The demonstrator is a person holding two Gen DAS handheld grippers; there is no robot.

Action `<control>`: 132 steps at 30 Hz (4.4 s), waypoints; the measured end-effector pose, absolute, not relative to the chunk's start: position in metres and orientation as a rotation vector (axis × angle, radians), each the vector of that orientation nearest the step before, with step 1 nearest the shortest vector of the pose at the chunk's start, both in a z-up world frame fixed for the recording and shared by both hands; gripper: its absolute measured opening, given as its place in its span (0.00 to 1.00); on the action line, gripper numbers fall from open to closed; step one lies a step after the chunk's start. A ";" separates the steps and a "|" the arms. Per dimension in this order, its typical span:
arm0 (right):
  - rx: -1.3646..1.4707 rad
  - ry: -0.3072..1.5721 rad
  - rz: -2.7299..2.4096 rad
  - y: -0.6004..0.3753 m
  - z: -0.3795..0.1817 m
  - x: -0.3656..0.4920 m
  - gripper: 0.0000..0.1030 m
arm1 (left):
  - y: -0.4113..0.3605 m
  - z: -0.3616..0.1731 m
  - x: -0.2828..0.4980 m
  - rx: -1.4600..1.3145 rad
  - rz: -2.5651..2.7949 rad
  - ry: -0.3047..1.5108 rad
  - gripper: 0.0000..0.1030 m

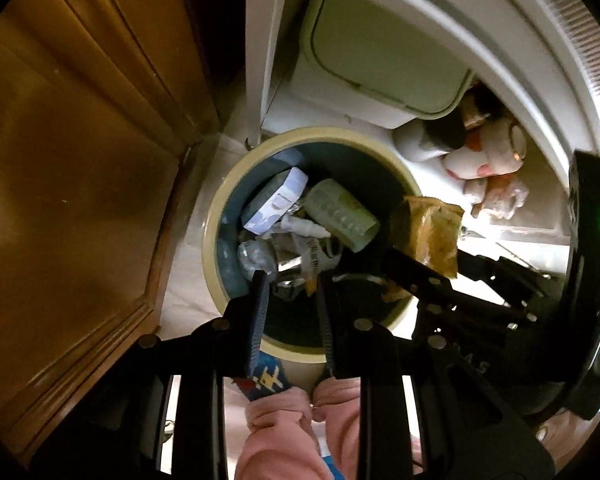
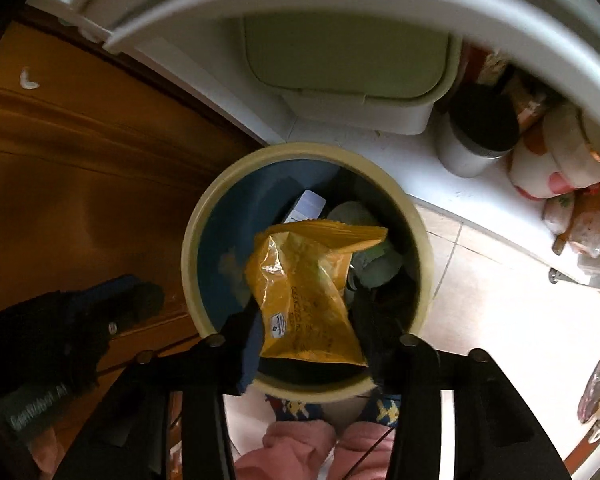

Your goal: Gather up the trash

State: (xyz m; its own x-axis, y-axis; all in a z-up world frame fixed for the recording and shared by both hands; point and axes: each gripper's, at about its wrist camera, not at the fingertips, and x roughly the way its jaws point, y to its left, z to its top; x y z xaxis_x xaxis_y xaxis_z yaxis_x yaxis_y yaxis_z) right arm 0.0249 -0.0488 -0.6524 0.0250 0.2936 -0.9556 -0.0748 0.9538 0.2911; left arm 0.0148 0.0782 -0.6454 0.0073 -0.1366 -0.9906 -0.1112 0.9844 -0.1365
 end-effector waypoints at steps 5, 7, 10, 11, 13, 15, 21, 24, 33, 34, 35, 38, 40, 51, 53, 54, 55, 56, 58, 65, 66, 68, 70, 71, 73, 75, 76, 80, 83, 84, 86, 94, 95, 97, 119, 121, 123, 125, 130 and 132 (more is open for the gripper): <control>0.206 1.520 0.290 -0.042 -0.670 0.033 0.76 | 0.084 -0.648 0.015 -0.198 0.003 1.583 0.29; 0.203 1.517 0.290 -0.043 -0.669 0.035 0.76 | 0.087 -0.647 0.016 -0.194 0.014 1.580 0.38; 0.210 1.514 0.287 -0.049 -0.669 0.037 0.76 | 0.089 -0.644 0.017 -0.189 0.019 1.571 0.51; 0.213 1.516 0.286 -0.051 -0.669 0.037 0.77 | 0.089 -0.643 0.018 -0.186 0.019 1.569 0.54; 0.207 1.517 0.282 -0.056 -0.664 0.037 0.79 | 0.088 -0.639 0.019 -0.182 0.019 1.569 0.56; 0.200 1.507 0.277 -0.060 -0.660 0.037 0.80 | 0.086 -0.634 0.020 -0.176 0.016 1.560 0.56; 0.213 1.487 0.257 -0.075 -0.638 0.033 0.80 | 0.078 -0.607 0.023 -0.170 0.005 1.526 0.56; 0.232 1.474 0.240 -0.079 -0.622 0.029 0.80 | 0.076 -0.589 0.022 -0.167 0.004 1.516 0.56; 0.265 1.443 0.204 -0.089 -0.556 0.011 0.82 | 0.063 -0.505 0.007 -0.099 -0.034 1.465 0.56; 0.267 1.435 0.201 -0.091 -0.539 0.007 0.82 | 0.062 -0.488 0.003 -0.099 -0.039 1.450 0.56; 0.268 1.429 0.200 -0.092 -0.529 0.004 0.82 | 0.062 -0.477 0.002 -0.100 -0.042 1.441 0.56; 0.272 1.401 0.199 -0.096 -0.485 -0.006 0.82 | 0.061 -0.430 -0.007 -0.112 -0.049 1.413 0.56; 0.275 1.380 0.200 -0.100 -0.452 -0.012 0.82 | 0.061 -0.402 -0.010 -0.115 -0.049 1.400 0.56; 0.256 1.245 0.226 -0.112 -0.258 -0.047 0.83 | 0.048 -0.206 -0.037 -0.086 -0.059 1.232 0.56; 0.253 1.211 0.232 -0.116 -0.224 -0.053 0.83 | 0.046 -0.173 -0.039 -0.067 -0.057 1.201 0.56; 0.248 1.198 0.231 -0.116 -0.210 -0.054 0.83 | 0.045 -0.162 -0.040 -0.064 -0.057 1.188 0.56; 0.242 1.177 0.234 -0.117 -0.187 -0.057 0.83 | 0.045 -0.141 -0.043 -0.062 -0.057 1.162 0.56; 0.237 1.160 0.234 -0.118 -0.170 -0.060 0.83 | 0.043 -0.131 -0.044 -0.059 -0.053 1.150 0.56; 0.227 1.129 0.235 -0.121 -0.138 -0.065 0.83 | 0.043 -0.100 -0.049 -0.054 -0.051 1.110 0.56; 0.192 1.023 0.243 -0.124 -0.043 -0.078 0.83 | 0.044 -0.026 -0.067 -0.060 -0.033 1.030 0.56; 0.191 1.009 0.247 -0.124 -0.031 -0.080 0.83 | 0.045 -0.018 -0.068 -0.067 -0.031 1.025 0.56; 0.185 0.975 0.250 -0.125 -0.003 -0.082 0.83 | 0.046 -0.005 -0.070 -0.075 -0.029 1.009 0.56; 0.183 0.944 0.254 -0.124 0.020 -0.084 0.83 | 0.047 0.011 -0.074 -0.073 -0.022 0.987 0.56; 0.183 0.931 0.258 -0.123 0.032 -0.087 0.83 | 0.046 0.019 -0.075 -0.072 -0.020 0.975 0.56; 0.176 0.901 0.263 -0.124 0.054 -0.091 0.83 | 0.044 0.025 -0.072 -0.071 -0.021 0.959 0.56; 0.160 0.867 0.262 -0.124 0.073 -0.096 0.83 | 0.041 0.036 -0.075 -0.067 -0.019 0.939 0.56; 0.151 0.851 0.259 -0.122 0.079 -0.099 0.83 | 0.040 0.040 -0.077 -0.061 -0.017 0.927 0.56; 0.126 0.801 0.252 -0.115 0.103 -0.116 0.83 | 0.037 0.053 -0.084 -0.040 0.001 0.890 0.56; 0.099 0.770 0.238 -0.108 0.110 -0.128 0.85 | 0.033 0.059 -0.089 -0.028 0.009 0.871 0.56; 0.091 0.762 0.234 -0.107 0.114 -0.131 0.86 | 0.033 0.059 -0.089 -0.023 0.011 0.868 0.56; 0.085 0.751 0.227 -0.103 0.109 -0.132 0.86 | 0.032 0.060 -0.090 -0.014 0.009 0.860 0.56; 0.114 0.757 0.201 -0.106 0.091 -0.125 0.86 | 0.032 0.061 -0.087 0.005 0.004 0.848 0.56; 0.122 0.762 0.195 -0.107 0.090 -0.124 0.86 | 0.031 0.060 -0.087 0.007 0.004 0.849 0.56; 0.134 0.772 0.187 -0.110 0.085 -0.119 0.86 | 0.031 0.060 -0.086 0.009 0.002 0.851 0.56; 0.165 0.809 0.154 -0.119 0.070 -0.101 0.87 | 0.028 0.052 -0.076 0.023 -0.043 0.870 0.56; 0.166 0.812 0.153 -0.119 0.069 -0.100 0.87 | 0.029 0.051 -0.075 0.022 -0.043 0.872 0.56; 0.168 0.814 0.151 -0.119 0.068 -0.100 0.87 | 0.029 0.051 -0.076 0.021 -0.044 0.873 0.56; 0.169 0.815 0.151 -0.118 0.067 -0.100 0.87 | 0.030 0.051 -0.075 0.022 -0.048 0.873 0.56; 0.172 0.817 0.148 -0.118 0.066 -0.100 0.87 | 0.029 0.049 -0.075 0.020 -0.052 0.880 0.56; 0.175 0.818 0.144 -0.117 0.067 -0.102 0.87 | 0.029 0.047 -0.075 0.020 -0.054 0.884 0.56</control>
